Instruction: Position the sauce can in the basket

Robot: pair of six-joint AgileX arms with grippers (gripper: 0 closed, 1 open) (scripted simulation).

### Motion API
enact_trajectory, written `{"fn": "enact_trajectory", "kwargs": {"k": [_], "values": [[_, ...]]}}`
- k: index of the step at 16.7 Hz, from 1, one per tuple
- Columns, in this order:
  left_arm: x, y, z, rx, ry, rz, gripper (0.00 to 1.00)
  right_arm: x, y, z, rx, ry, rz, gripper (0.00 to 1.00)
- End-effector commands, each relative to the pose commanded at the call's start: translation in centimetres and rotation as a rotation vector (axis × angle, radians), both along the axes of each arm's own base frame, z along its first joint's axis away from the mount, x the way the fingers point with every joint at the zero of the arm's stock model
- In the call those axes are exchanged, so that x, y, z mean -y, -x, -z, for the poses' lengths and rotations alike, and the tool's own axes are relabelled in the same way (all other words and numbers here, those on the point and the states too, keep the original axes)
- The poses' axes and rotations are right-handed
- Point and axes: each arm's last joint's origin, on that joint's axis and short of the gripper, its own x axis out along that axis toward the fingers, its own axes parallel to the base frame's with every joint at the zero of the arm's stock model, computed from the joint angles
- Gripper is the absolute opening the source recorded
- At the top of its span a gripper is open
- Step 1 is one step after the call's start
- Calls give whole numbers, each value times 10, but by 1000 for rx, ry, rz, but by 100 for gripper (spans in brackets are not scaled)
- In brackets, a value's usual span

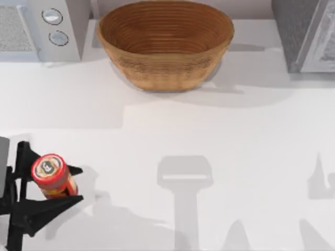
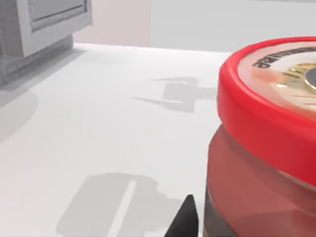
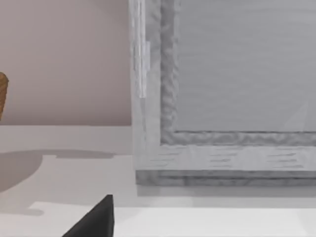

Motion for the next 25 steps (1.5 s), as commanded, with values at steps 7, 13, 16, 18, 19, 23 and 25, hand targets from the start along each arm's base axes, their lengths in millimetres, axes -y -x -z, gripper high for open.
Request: {"fn": "enact_trajectory", "kwargs": {"k": [7, 13, 16, 18, 19, 23, 25], "values": [[2, -20, 7, 37, -83, 80, 0, 0, 0, 0, 0, 0, 0, 100], [7, -91, 0, 157, -377, 91, 0, 0, 0, 0, 0, 0, 0, 100], [16, -138, -26, 219, -509, -56, 0, 0, 0, 0, 0, 0, 0, 100], [26, -166, -53, 246, -533, -200, 0, 0, 0, 0, 0, 0, 0, 100], [33, -178, -68, 254, -522, -276, 0, 0, 0, 0, 0, 0, 0, 100], [68, -207, -117, 222, -360, -518, 0, 0, 0, 0, 0, 0, 0, 100], [90, -214, -128, 168, -259, -580, 0, 0, 0, 0, 0, 0, 0, 100]]}}
